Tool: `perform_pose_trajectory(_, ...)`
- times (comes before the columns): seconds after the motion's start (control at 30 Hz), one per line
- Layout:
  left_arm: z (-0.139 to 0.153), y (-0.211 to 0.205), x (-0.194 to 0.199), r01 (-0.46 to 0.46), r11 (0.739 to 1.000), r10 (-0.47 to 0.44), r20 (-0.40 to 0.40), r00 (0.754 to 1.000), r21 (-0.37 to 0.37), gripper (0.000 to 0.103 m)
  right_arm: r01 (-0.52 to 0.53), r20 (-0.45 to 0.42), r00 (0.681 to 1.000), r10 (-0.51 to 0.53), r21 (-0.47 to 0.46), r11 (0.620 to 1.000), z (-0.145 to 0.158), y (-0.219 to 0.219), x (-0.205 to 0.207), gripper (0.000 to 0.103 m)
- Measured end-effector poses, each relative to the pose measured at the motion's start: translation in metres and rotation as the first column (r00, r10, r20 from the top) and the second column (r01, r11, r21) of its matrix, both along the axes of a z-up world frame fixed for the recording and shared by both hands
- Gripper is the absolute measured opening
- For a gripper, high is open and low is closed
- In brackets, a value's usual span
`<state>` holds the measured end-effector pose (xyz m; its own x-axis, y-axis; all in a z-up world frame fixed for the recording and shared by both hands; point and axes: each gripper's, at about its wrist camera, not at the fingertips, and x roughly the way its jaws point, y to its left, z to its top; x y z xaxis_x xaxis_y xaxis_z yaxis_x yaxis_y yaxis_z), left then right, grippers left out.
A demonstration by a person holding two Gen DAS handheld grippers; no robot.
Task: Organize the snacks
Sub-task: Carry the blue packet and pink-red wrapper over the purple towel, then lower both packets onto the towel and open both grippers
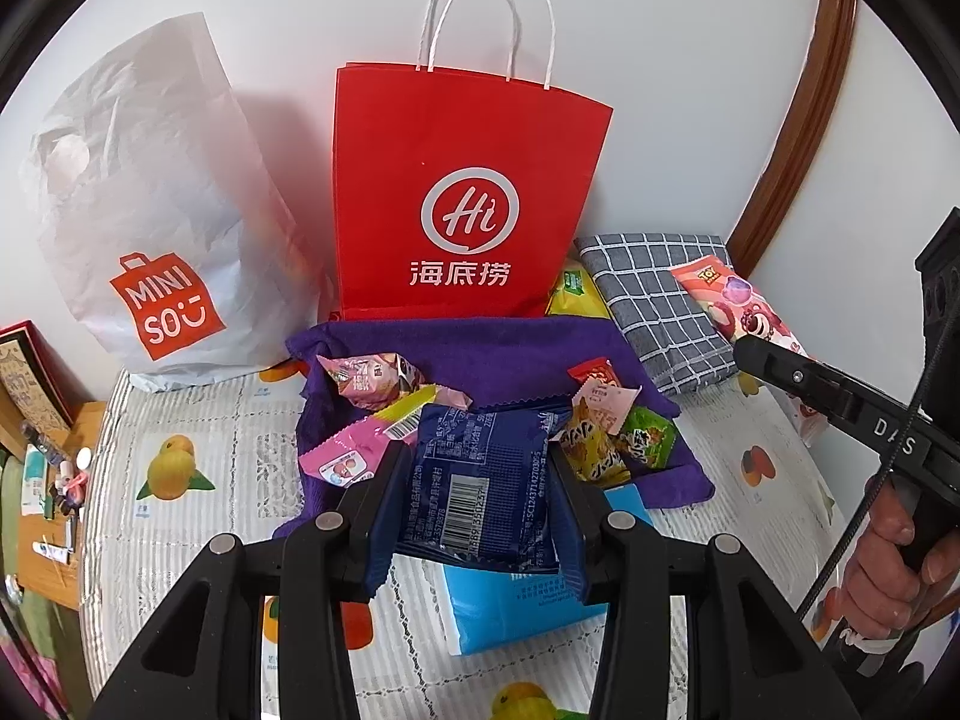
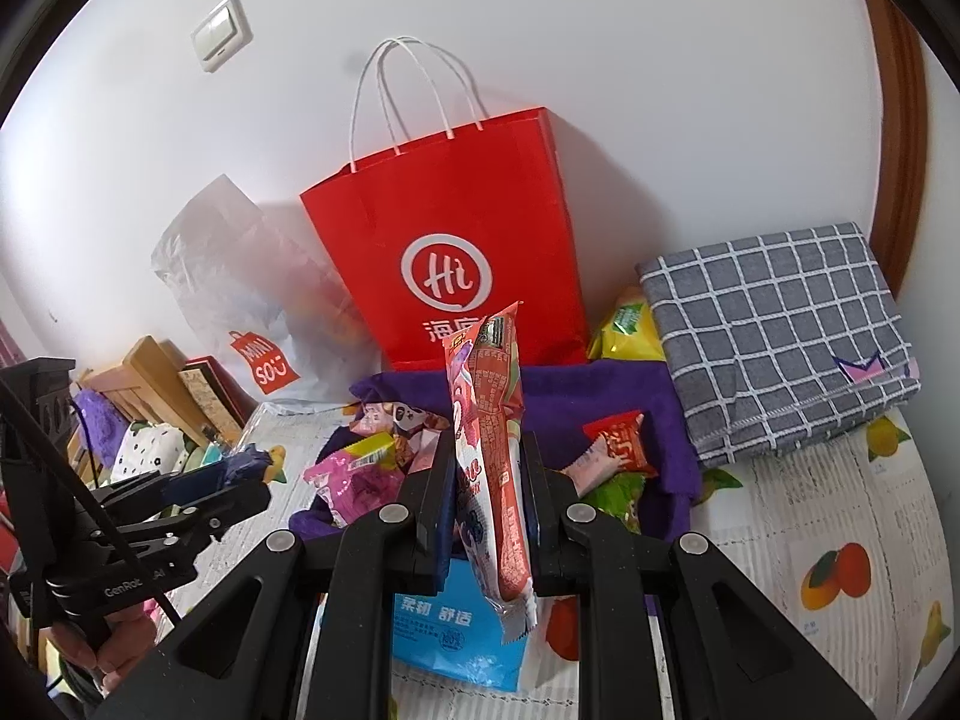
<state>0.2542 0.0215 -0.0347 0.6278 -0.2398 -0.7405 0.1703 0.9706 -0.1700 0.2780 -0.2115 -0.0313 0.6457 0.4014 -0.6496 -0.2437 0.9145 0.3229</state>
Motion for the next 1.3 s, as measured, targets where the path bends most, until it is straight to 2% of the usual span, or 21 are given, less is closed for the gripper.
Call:
perform_pose_trajectory(0.3,0.003,0.0,0.008,-0.006,1.0,0.006,0.001,1.0,-0.002,0.041,-0.023,0.012,1.0,0.023,0.01,1.0,0.004,0.007,0.006,0.018)
perform_pose_trajectory(0.6,0.008,0.002,0.017,-0.019,1.0,0.019,0.01,1.0,-0.004,0.041,-0.047,0.04,0.998,0.045,0.063,0.997,0.014,0.013,0.013,0.018)
perform_pose_trajectory(0.87,0.004,0.01,0.026,-0.035,0.999,0.035,0.004,0.999,-0.017,0.041,-0.053,0.0,0.999,0.053,0.041,0.998,-0.001,0.016,0.028,0.018)
perform_pose_trajectory(1.3,-0.001,0.004,0.039,-0.011,1.0,0.011,0.004,1.0,0.028,0.041,-0.003,-0.031,1.0,0.002,-0.017,1.0,-0.015,-0.003,0.049,0.018)
